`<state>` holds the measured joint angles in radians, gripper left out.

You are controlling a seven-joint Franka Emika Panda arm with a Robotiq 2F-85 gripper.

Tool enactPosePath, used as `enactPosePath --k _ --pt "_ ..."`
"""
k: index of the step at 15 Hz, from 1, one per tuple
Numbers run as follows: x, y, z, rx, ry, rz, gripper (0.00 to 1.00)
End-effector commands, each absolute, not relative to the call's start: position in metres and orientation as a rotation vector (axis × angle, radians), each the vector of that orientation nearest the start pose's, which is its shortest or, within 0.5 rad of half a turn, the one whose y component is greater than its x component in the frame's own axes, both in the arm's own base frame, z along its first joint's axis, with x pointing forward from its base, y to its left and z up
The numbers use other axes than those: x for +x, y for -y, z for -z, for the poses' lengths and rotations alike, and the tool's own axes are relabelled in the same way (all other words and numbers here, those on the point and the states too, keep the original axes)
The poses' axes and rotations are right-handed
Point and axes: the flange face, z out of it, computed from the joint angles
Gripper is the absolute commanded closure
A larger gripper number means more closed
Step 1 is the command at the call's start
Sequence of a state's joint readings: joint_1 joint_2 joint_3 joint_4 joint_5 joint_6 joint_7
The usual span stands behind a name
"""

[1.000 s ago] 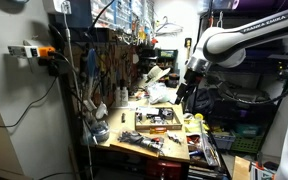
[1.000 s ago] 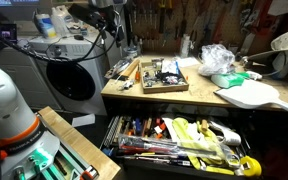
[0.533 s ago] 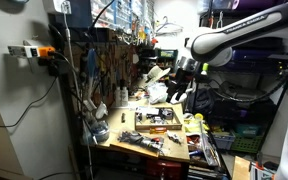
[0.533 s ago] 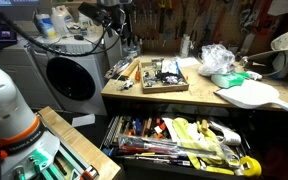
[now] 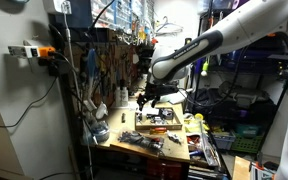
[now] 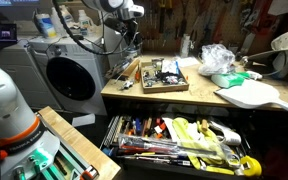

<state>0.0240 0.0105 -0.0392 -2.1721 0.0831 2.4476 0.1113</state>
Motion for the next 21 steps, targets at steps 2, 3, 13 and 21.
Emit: enactPosePath --k 2,3,13,21 --pt "0.627 -0.008 -0.383 -3.144 -0.351 0.546 0.00" --pt "0.638 -0.012 -0.378 -3.170 -0.361 0.579 0.00" --pt "0.675 -0.022 -0.359 -3.210 -0.437 0.636 0.00" --pt "0.714 -0.023 -0.328 -3.184 -0.591 0.653 0.00"
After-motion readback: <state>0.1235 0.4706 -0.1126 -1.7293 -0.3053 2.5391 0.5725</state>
